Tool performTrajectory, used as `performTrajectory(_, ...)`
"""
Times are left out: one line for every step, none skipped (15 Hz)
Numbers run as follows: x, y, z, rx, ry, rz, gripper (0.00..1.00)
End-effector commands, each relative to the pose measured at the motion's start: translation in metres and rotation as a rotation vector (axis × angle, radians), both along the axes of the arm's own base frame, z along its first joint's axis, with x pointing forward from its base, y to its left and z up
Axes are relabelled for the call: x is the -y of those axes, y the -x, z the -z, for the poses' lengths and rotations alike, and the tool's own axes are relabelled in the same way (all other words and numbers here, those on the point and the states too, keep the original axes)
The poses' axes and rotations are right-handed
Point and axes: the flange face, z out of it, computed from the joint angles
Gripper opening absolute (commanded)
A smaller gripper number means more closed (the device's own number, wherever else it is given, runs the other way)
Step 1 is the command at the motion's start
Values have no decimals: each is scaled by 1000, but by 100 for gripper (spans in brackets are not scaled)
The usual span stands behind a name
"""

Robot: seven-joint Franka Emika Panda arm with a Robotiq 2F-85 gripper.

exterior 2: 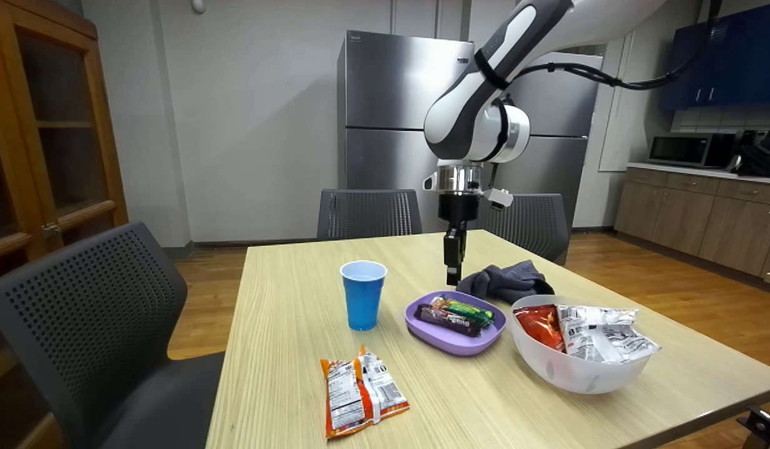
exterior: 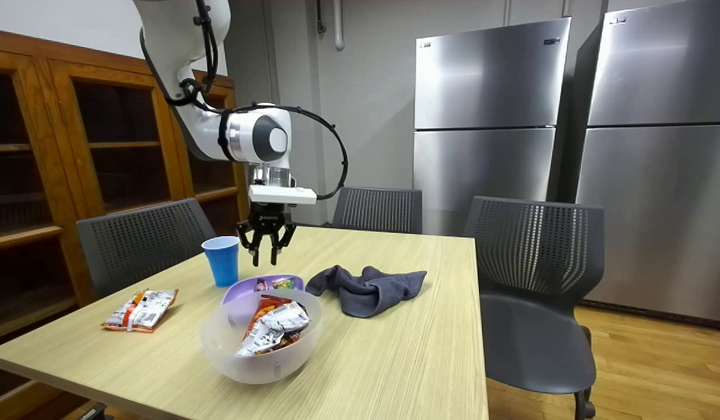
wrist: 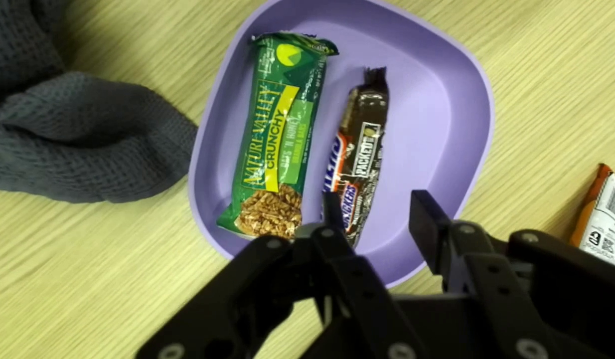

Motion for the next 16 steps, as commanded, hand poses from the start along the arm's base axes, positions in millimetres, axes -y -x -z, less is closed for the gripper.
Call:
performTrajectory(-1, -5, -7, 28, -12, 21, 73)
performTrajectory(0, -5, -8, 32, -15, 21, 82)
performTrajectory(4, -4, -11, 37, -21, 20, 88)
performTrajectory(8, -3, -14, 42, -23, 15, 95)
performTrajectory(16, 1, -18, 43, -10, 6, 100)
performTrajectory(6, -4, -4, 24, -2, 10, 85)
performTrajectory(10, -4, -5, 26, -2, 14, 94)
performTrajectory(13, -5, -7, 29, -2, 18, 100)
performTrajectory(15, -5, -8, 31, -2, 21, 100)
performTrajectory(16, -5, -9, 31, -2, 22, 100)
performTrajectory(16, -5, -9, 32, -2, 21, 100)
performTrajectory(16, -5, -9, 31, -2, 21, 100)
performTrajectory(16, -5, -9, 31, -2, 21, 100)
performTrajectory(16, -5, -9, 31, -2, 21, 100)
performTrajectory(16, -4, -9, 31, -2, 21, 100)
performTrajectory(16, -4, -9, 31, -2, 21, 100)
